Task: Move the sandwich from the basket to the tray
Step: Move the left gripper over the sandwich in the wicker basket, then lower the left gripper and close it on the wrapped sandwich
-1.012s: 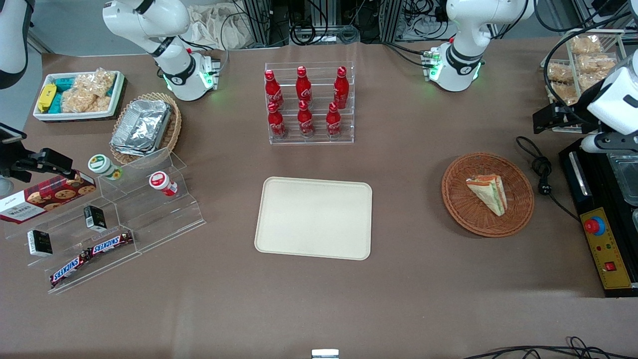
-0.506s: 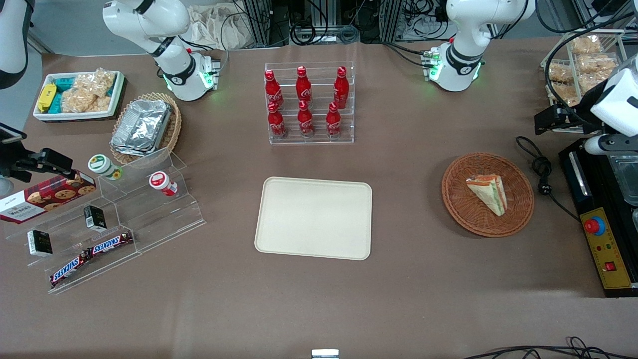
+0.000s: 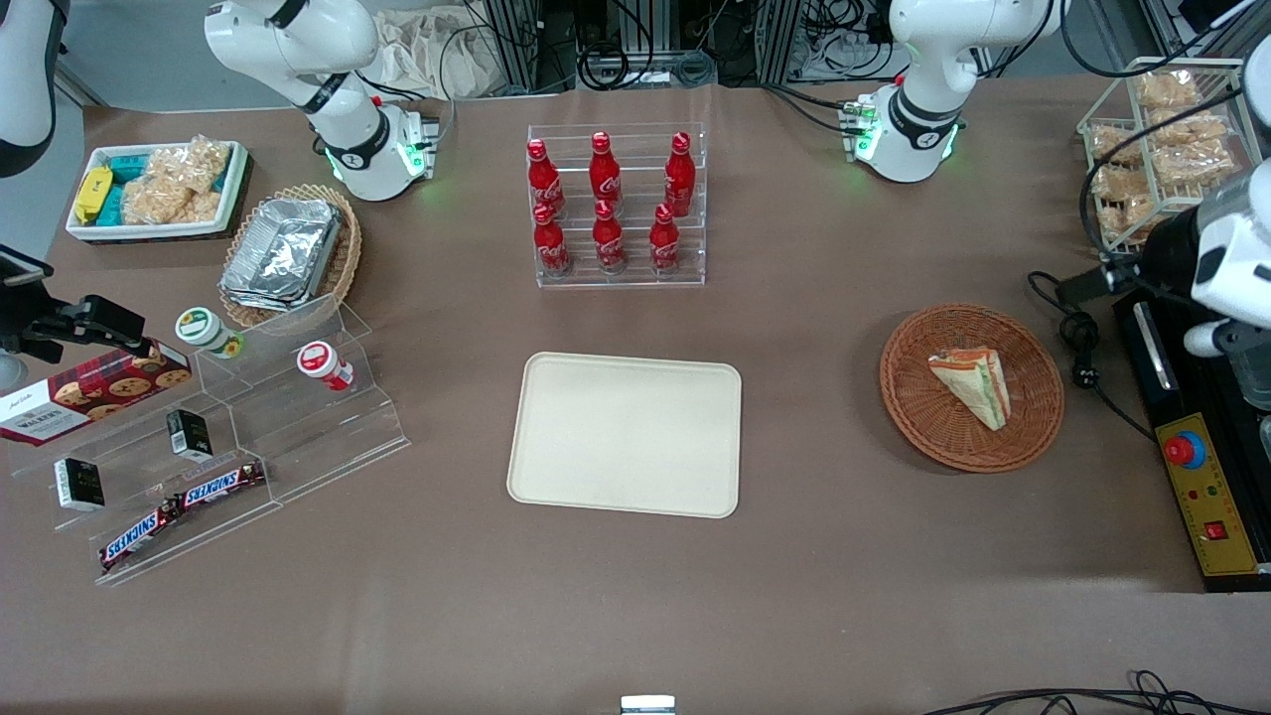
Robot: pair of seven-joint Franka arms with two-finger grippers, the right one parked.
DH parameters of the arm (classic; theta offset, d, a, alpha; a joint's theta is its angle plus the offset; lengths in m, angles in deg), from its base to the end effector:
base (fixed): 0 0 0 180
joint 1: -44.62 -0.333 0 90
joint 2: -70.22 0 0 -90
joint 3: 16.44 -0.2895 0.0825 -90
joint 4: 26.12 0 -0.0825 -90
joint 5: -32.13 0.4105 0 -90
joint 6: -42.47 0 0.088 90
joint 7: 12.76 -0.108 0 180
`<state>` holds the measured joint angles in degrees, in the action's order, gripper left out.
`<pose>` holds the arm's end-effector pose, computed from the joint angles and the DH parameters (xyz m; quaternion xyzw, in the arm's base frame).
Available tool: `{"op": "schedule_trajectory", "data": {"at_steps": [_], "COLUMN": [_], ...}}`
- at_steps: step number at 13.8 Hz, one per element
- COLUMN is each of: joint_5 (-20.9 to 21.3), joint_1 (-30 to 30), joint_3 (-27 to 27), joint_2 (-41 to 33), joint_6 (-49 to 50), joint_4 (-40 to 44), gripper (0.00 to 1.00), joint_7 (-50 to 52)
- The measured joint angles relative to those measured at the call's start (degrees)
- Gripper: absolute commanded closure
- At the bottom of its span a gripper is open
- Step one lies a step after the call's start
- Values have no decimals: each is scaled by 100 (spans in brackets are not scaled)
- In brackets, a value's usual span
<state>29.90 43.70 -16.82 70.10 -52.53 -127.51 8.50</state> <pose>0.5762 0.0092 0.5065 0.9785 0.1980 -0.0572 0.0095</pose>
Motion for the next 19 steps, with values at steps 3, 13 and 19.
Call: {"op": "schedule_trajectory", "data": {"at_steps": [3,13,19], "joint_5": [-1,-1,222], "joint_1": [3,1,1], "joint_3": [16,16,16], "joint_2": [-126,990,1682], "joint_6": [-1240,-3938,-4352], "joint_4": [-1182,-2675,-2659], "gripper": [0,0,79], "joint_7": [814,1803,1858]}}
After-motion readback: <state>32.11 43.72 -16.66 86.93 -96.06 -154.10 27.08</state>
